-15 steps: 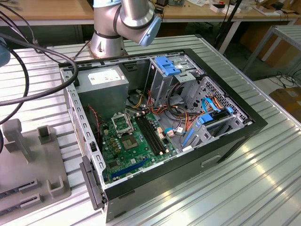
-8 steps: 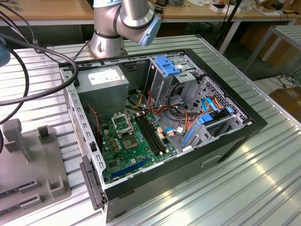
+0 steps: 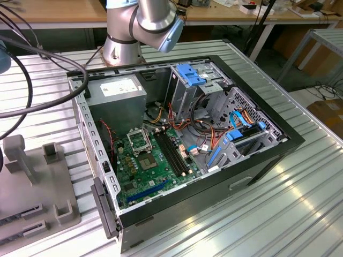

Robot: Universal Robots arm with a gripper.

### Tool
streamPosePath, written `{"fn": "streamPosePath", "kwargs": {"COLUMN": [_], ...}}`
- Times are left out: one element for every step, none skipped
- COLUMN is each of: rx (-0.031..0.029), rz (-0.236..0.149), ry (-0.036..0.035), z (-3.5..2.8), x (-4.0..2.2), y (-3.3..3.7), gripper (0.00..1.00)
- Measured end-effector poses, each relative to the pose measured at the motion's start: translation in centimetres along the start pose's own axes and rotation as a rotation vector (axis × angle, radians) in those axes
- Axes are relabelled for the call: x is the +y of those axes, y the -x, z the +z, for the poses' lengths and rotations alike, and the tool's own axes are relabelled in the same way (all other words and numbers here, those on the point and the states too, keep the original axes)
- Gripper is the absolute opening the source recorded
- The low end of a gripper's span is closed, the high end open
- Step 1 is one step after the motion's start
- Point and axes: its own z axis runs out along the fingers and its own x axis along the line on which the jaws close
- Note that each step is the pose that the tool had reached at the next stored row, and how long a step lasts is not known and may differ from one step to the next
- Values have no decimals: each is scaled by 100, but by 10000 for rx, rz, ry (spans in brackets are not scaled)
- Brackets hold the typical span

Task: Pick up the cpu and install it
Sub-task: 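Pick up the cpu and move it towards the insertion slot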

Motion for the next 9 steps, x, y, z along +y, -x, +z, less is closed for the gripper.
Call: {"fn": "streamPosePath", "kwargs": {"rx": [2,2,3,2,2,0,-1,-1,0], "rz": [0,0,0,0,0,0,-1,-1,0], "ry": [-1,-1,-2,-1,-1,-1,-1,-1,-1], "z": [-15,-34,-50,-69,-78,-85,-86,-86,-86], "x": [0,1,1,2,3,3,3,3,3], "y": [0,0,-1,-1,-1,-1,0,-1,-1], "gripper": [39,39,39,39,39,39,39,39,39]}}
